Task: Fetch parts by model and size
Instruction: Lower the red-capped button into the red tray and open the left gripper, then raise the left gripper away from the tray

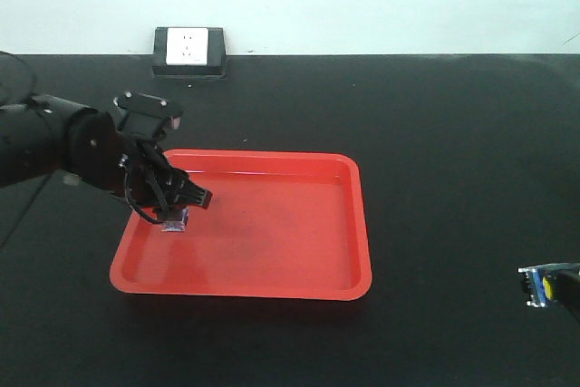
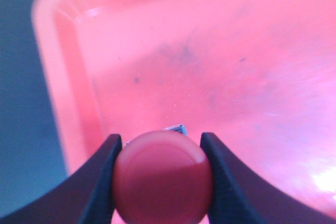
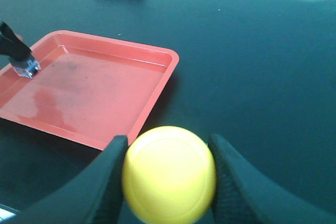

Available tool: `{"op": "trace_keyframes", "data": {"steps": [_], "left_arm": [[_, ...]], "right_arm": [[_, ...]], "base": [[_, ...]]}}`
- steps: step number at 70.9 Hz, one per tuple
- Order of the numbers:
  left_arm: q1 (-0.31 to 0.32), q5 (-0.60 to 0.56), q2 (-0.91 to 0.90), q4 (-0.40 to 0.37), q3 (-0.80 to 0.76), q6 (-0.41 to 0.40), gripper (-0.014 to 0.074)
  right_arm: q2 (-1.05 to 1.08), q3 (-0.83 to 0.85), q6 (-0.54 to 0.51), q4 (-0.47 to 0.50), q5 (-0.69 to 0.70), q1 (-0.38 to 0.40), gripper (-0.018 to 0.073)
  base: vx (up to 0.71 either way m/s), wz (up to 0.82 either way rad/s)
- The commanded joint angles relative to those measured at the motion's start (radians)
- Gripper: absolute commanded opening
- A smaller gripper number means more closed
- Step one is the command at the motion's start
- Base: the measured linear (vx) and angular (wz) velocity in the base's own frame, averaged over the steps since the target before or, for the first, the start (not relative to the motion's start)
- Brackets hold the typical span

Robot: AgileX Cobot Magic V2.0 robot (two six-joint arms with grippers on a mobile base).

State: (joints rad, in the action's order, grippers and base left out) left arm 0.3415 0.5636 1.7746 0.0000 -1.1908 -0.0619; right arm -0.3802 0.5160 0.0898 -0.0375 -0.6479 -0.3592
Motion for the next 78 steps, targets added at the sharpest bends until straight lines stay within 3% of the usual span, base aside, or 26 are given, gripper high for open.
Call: {"op": "trace_keyframes", "data": {"steps": [1,17,31,40,46,57,78], "left_arm": [[0.007,-0.082,-0.012,0.000,-0.033,0.001,0.0042],[0.007,-0.114,0.023,0.000,-0.033,-0.002,0.0161],[0.007,-0.122,0.028,0.000,-0.036,-0.002,0.0363],[0.007,-0.066,0.026,-0.006,-0.080,-0.007,0.0514],[0.007,-0.002,0.020,-0.006,-0.126,-0.009,0.0571],[0.007,0.110,-0.026,-0.006,-0.207,-0.009,0.0587],[0.007,0.177,-0.287,-0.006,-0.211,-0.007,0.0587]], "right_arm": [[-0.012,0.030,-0.006,-0.008,0.078,0.005,-0.0008],[-0.012,0.030,-0.006,-0.008,0.078,0.005,-0.0008],[-0.012,0.030,-0.006,-0.008,0.078,0.005,-0.0008],[-0.012,0.030,-0.006,-0.008,0.078,0.005,-0.0008],[-0.012,0.030,-0.006,-0.008,0.078,0.005,-0.0008],[-0.012,0.030,-0.006,-0.008,0.078,0.005,-0.0008],[-0.012,0.030,-0.006,-0.008,0.078,0.005,-0.0008]], "base": [[0.00,0.00],[0.00,0.00],[0.00,0.00],[0.00,0.00],[0.00,0.00],[0.00,0.00],[0.00,0.00]]}}
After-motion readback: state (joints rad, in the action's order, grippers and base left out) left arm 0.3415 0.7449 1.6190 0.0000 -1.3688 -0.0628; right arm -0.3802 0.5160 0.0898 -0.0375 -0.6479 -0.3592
